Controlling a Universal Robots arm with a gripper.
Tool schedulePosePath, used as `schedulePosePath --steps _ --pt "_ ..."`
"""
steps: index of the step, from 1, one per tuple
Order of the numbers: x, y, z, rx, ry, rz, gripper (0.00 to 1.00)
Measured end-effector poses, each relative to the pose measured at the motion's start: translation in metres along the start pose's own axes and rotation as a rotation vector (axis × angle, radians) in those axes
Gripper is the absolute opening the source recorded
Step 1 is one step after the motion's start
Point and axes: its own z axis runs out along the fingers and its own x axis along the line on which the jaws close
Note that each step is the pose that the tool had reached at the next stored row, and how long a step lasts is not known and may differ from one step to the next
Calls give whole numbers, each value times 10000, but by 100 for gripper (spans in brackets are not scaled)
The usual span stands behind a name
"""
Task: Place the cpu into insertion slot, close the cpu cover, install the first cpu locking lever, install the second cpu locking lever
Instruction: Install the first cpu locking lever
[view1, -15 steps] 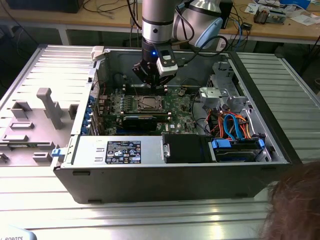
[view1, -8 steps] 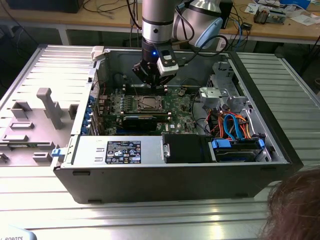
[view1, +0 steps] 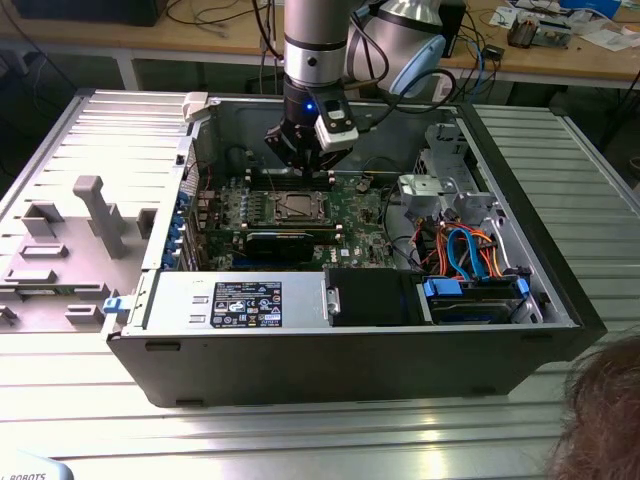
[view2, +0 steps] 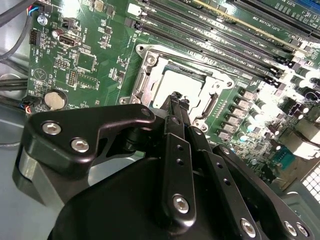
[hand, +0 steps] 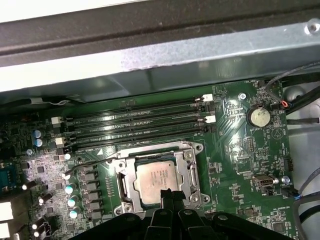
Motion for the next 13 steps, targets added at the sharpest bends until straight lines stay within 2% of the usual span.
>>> schedulePosePath --steps 13 --pt "0 0 0 -4 -24 -515 11"
